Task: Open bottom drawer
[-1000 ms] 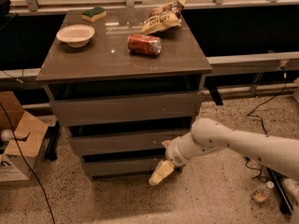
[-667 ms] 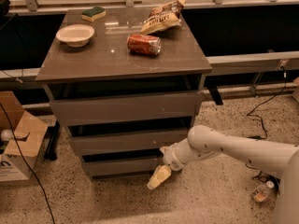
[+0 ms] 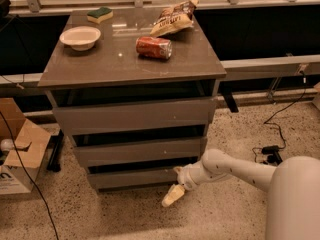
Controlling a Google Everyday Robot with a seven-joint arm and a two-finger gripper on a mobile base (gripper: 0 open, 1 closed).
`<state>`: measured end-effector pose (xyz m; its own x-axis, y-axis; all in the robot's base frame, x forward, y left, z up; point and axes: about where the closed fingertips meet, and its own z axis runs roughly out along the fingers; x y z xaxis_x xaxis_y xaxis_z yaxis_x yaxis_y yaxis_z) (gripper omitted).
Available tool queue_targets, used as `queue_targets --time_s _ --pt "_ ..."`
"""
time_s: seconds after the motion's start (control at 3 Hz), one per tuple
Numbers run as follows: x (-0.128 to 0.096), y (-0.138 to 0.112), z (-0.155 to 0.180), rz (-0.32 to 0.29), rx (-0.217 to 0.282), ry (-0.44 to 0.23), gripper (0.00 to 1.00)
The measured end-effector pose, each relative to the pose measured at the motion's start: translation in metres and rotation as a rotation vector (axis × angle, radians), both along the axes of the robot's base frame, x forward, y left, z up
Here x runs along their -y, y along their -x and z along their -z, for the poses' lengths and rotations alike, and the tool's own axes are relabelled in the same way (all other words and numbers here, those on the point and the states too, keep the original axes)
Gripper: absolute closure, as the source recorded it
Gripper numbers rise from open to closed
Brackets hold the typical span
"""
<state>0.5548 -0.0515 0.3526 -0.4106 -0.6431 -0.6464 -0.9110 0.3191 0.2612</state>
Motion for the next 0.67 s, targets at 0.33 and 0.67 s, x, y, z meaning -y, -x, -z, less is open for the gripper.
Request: queue_targets --time_s 0.33,0.67 --pt "0.013 -0.015 0.051 0.039 -0.075 -0.02 0.0" --pt "0.015 -0.035 0.051 0.065 -0.052 -0.009 0.0"
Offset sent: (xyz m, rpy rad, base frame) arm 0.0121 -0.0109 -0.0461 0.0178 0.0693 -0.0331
